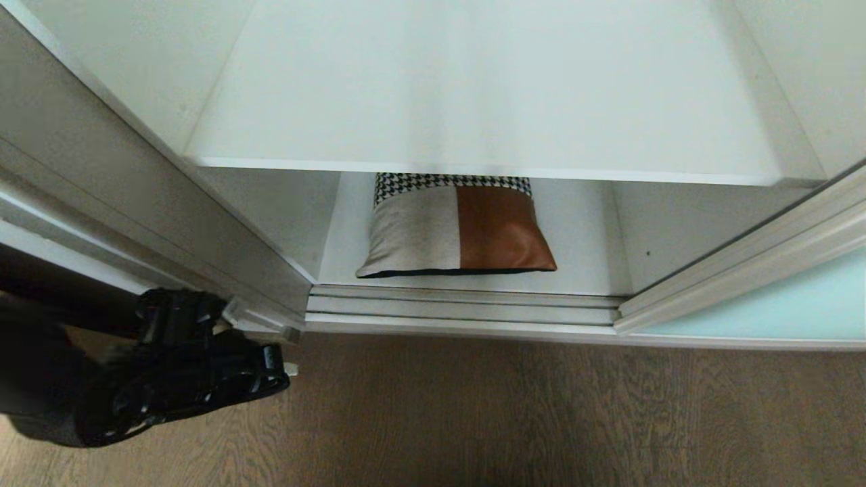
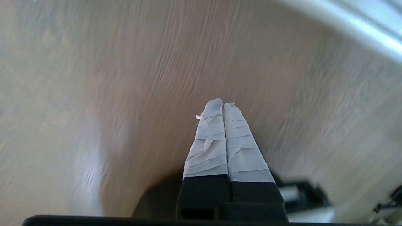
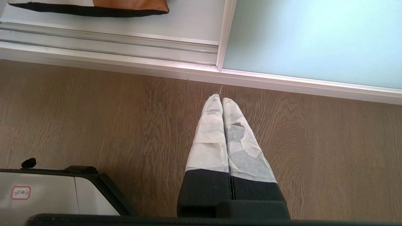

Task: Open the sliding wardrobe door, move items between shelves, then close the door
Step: Place the pillow on the higher shelf

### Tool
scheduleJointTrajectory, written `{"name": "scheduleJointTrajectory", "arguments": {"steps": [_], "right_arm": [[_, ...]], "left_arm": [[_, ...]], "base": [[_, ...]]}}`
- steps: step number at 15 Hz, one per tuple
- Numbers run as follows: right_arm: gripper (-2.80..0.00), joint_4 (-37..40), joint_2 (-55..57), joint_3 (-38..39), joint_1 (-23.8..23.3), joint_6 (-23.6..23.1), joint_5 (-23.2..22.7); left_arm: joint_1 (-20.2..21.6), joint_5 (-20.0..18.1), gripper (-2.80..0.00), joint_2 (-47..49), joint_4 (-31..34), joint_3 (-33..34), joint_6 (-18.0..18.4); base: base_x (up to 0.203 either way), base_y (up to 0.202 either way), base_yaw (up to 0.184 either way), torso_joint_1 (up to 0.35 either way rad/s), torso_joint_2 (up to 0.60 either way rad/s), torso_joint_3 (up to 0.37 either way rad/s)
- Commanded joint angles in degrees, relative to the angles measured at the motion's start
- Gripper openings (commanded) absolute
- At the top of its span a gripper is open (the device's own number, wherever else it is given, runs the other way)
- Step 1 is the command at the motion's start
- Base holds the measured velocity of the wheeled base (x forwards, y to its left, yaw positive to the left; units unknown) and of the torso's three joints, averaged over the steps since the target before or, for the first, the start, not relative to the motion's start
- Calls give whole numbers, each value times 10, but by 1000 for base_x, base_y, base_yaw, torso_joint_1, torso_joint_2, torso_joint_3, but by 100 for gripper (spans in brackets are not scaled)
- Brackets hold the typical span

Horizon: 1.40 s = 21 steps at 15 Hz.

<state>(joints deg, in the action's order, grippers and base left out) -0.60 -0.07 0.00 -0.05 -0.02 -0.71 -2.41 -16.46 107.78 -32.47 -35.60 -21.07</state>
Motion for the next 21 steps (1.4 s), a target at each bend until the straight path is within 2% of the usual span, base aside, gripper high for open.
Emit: {"name": "scheduleJointTrajectory", "arguments": {"steps": [1,5,9,10,12,16,18,21], "right_arm": [[-280,0,1,0,0,0,0],[-280,0,1,0,0,0,0],[-280,0,1,0,0,-1,0],[-280,0,1,0,0,-1,0],[-280,0,1,0,0,0,-1],[-280,0,1,0,0,0,0],[-280,0,1,0,0,0,-1],[-280,0,1,0,0,0,0]], "left_arm": [[-14,3,-280,98,-18,-67,-15],[-27,6,-280,171,-11,-180,-46],[-32,2,-280,216,41,-320,-84],[-32,1,0,225,57,-359,-86],[-32,0,0,246,81,-423,-92],[-32,-2,0,305,81,-512,-94],[-33,-8,0,332,77,-562,-96],[-36,-34,0,367,79,-652,-119]], "base": [[0,0,0,0,0,0],[0,0,0,0,0,0],[0,0,0,0,0,0],[0,0,0,0,0,0],[0,0,0,0,0,0],[0,0,0,0,0,0],[0,0,0,0,0,0],[0,0,0,0,0,0]]}}
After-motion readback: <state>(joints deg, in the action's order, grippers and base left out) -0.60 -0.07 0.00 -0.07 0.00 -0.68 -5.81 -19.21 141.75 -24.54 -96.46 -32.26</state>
